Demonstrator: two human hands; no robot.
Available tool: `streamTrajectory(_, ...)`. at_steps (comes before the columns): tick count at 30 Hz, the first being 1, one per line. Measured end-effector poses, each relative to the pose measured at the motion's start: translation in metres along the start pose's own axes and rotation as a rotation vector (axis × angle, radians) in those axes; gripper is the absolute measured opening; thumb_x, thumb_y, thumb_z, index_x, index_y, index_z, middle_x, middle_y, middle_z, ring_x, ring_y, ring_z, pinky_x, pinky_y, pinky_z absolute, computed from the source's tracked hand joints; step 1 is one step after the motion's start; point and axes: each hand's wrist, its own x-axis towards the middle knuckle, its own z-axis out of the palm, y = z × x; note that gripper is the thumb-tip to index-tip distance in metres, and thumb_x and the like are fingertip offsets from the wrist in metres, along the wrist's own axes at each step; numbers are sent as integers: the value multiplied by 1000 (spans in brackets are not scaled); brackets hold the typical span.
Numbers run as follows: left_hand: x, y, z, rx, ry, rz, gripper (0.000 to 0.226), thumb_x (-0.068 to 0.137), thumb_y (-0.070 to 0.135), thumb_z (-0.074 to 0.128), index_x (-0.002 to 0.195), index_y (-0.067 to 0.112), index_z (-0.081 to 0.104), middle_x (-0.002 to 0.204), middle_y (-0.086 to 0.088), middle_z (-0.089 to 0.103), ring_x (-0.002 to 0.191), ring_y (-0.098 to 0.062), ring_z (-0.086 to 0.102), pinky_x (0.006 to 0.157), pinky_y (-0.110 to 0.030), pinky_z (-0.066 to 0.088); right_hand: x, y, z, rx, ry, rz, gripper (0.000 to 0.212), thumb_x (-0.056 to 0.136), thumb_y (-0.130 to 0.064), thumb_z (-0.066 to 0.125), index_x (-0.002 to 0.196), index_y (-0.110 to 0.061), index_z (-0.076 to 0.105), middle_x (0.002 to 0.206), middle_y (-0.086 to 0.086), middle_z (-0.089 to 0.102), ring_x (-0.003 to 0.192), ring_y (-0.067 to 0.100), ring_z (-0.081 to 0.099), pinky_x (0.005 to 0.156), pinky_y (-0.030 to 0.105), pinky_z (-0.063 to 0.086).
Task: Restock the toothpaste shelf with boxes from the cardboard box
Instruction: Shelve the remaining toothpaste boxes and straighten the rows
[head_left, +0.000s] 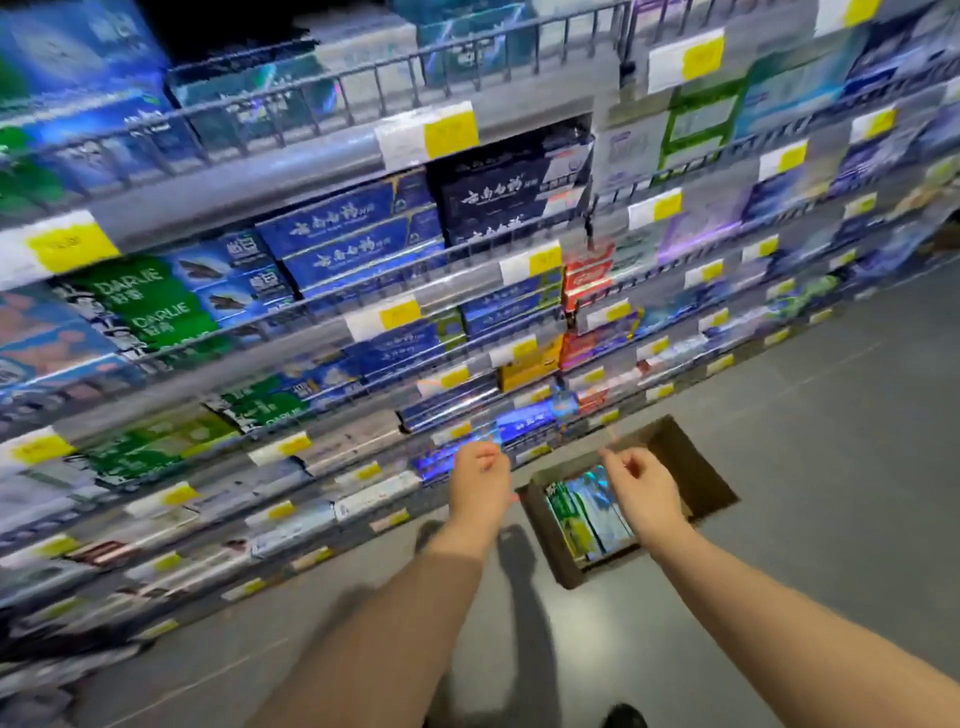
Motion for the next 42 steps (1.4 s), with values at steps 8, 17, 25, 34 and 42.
streamTrajectory(8,22,-78,106,64,65,-135,11,79,21,57,71,21,49,56,1,56,52,-21,58,67,-47,59,82,100,-73,-245,-98,169,38,89,-26,57,58,-14,37,63,9,48,69,25,46,64,31,33)
streamTrajectory(17,138,-189,204,144,107,-231,17,90,17,53,78,28,55,98,-17,68,97,-36,65,86,-51,53,198,187,-54,-266,-280,195,27,85,-11,62,62,-9,48,63,5,47,59,10,40,63,23,35)
streamTrajectory(25,199,-245,269,189,141,-317,29,100,20,39,125,16,53,121,-7,59,112,-29,56,97,-35,45,293,283,2,-369,-527,119,13,90,-20,59,97,-12,66,86,-2,61,87,16,59,74,21,38)
streamTrajectory(34,287,-359,308,297,218,-398,40,101,14,31,138,3,40,126,-9,51,107,-16,44,88,-23,34,374,398,100,-556,-707,5,28,92,-30,55,99,-6,68,93,5,67,90,15,59,71,24,38)
streamTrajectory(42,351,-435,308,435,308,-356,22,96,9,45,117,15,52,115,-4,58,117,-23,52,79,-3,43,396,474,199,-568,-733,22,52,82,-47,63,115,-8,51,122,17,58,113,30,55,76,26,37)
